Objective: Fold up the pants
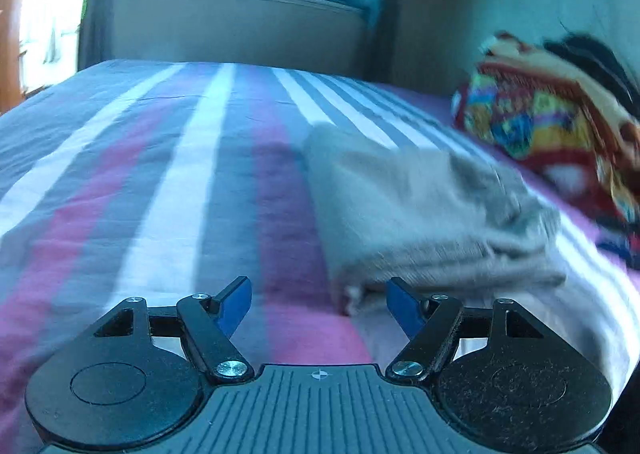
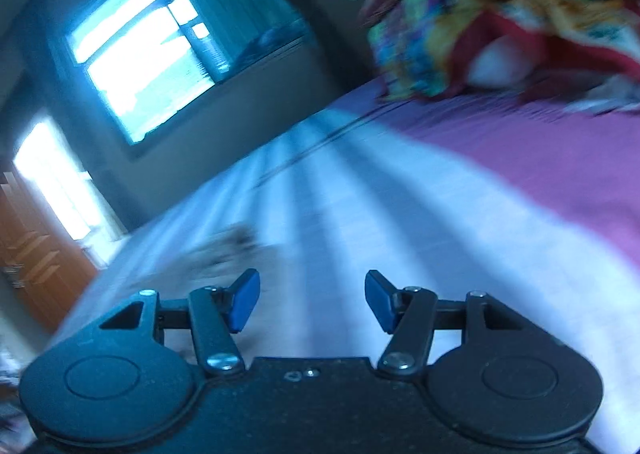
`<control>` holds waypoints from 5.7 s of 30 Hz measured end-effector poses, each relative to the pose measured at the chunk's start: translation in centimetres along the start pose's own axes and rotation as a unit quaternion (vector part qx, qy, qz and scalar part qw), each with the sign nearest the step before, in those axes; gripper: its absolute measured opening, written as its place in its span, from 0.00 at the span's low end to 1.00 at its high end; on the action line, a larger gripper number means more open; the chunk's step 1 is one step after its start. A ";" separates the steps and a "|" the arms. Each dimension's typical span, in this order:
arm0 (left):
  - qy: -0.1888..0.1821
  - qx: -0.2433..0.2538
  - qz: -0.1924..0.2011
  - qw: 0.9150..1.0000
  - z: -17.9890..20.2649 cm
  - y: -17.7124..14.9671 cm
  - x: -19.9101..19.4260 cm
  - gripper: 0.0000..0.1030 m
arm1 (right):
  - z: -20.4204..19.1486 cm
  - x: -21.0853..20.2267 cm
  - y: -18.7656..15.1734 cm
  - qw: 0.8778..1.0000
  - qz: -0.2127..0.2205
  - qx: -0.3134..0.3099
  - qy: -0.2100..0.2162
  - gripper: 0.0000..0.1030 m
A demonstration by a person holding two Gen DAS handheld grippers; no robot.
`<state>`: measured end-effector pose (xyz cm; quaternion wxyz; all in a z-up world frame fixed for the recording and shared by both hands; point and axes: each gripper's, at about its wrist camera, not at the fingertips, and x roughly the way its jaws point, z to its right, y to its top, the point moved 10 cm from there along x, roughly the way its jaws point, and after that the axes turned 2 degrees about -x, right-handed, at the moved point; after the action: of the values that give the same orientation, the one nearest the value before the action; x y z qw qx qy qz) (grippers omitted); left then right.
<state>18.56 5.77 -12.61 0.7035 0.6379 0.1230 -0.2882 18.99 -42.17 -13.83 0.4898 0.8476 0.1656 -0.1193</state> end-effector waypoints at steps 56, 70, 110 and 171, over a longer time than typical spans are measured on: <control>0.063 0.035 -0.002 0.997 -1.0 -1.1 4.4 0.87 | -6.2 6.0 -5.5 0.992 -0.102 0.073 0.003 0.34; 0.048 0.034 -0.030 0.998 1.9 6.6 9.3 0.67 | -11.7 6.4 0.7 0.971 -0.032 -0.236 -0.014 0.32; 0.080 0.085 -0.078 0.990 1.2 13.5 20.5 0.90 | -8.1 16.9 2.1 0.963 -0.144 -0.222 -0.059 0.79; -0.297 -0.227 -0.117 0.920 -0.8 4.2 19.1 0.42 | -4.7 16.4 -2.6 0.939 -0.256 0.081 0.212 0.74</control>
<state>36.46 1.91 -19.61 0.7951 0.3267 0.0441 -0.5091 33.19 -34.21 -19.59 0.3254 0.8190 0.4672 -0.0710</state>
